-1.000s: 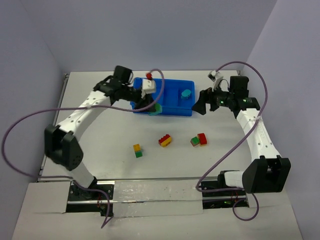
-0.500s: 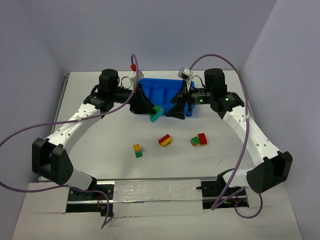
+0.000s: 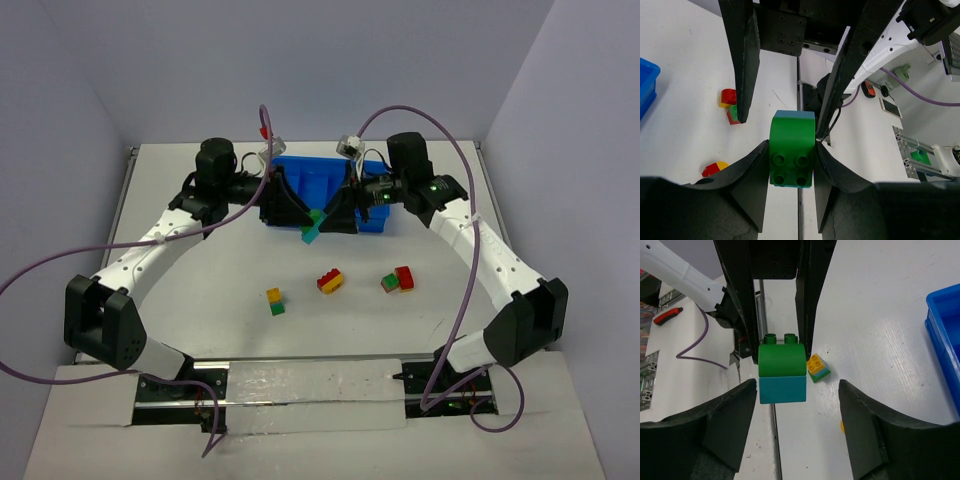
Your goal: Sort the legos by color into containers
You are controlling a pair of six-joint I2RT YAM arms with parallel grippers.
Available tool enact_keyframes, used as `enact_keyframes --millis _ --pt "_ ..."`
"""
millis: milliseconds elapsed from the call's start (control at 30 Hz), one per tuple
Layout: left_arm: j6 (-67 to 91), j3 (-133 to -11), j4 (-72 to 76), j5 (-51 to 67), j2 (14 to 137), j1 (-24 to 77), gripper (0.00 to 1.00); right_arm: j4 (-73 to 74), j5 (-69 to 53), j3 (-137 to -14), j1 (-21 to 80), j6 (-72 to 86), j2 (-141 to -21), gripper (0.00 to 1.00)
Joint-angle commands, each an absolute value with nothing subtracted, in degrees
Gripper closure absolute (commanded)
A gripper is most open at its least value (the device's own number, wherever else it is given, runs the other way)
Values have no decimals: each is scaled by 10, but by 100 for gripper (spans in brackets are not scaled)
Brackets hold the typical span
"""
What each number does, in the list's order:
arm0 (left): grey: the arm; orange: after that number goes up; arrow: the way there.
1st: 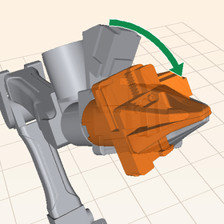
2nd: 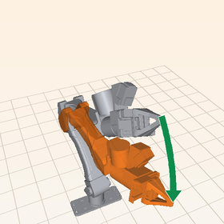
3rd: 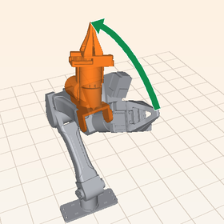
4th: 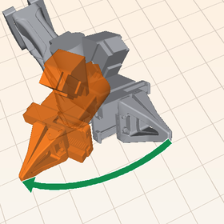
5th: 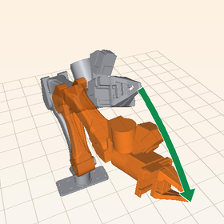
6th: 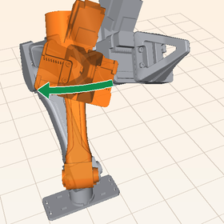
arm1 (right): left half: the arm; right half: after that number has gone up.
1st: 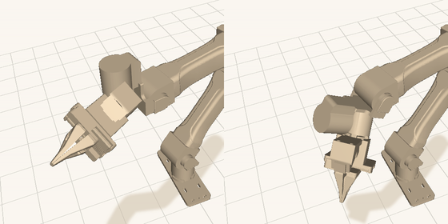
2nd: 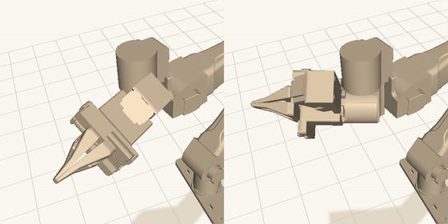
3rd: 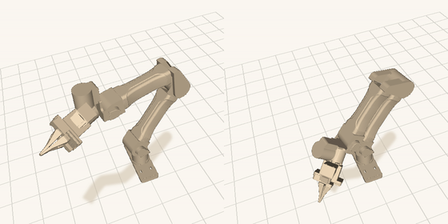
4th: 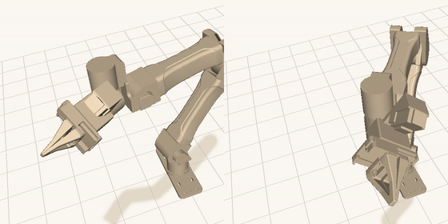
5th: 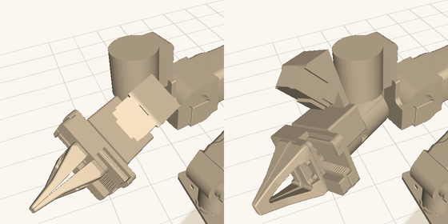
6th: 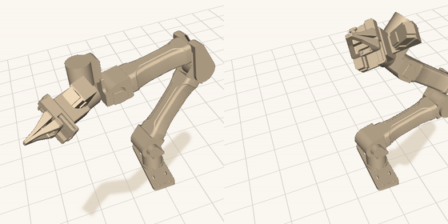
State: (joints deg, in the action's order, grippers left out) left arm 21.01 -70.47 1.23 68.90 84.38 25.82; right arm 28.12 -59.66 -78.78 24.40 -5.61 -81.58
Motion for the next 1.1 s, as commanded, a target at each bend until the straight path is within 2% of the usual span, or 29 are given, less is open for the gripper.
enact_keyframes --millis 0,300,367,400,467,700,900,1033,1067 --pt "221 -705 44 703 826 259 100 272 -633 -823 247 -43 -825 34" --pt "210 -699 39 700 826 258 100 281 -663 -831 249 -43 -837 58" --pt "207 -701 35 698 827 258 100 284 -666 -832 249 -45 -837 77" --pt "204 -702 30 696 828 257 100 291 -663 -835 248 -54 -838 96" --pt "198 -704 23 693 828 254 100 318 -653 -839 248 -68 -841 100" --pt "222 -719 53 672 827 174 100 416 -618 -840 235 -157 -851 100" --pt "181 -779 0 625 843 97 100 461 -576 -849 189 -201 -866 100" --pt "73 -820 -97 532 855 93 100 429 -464 -866 161 -174 -873 100" --pt "66 -820 -101 518 856 92 100 412 -401 -870 156 -162 -873 100"
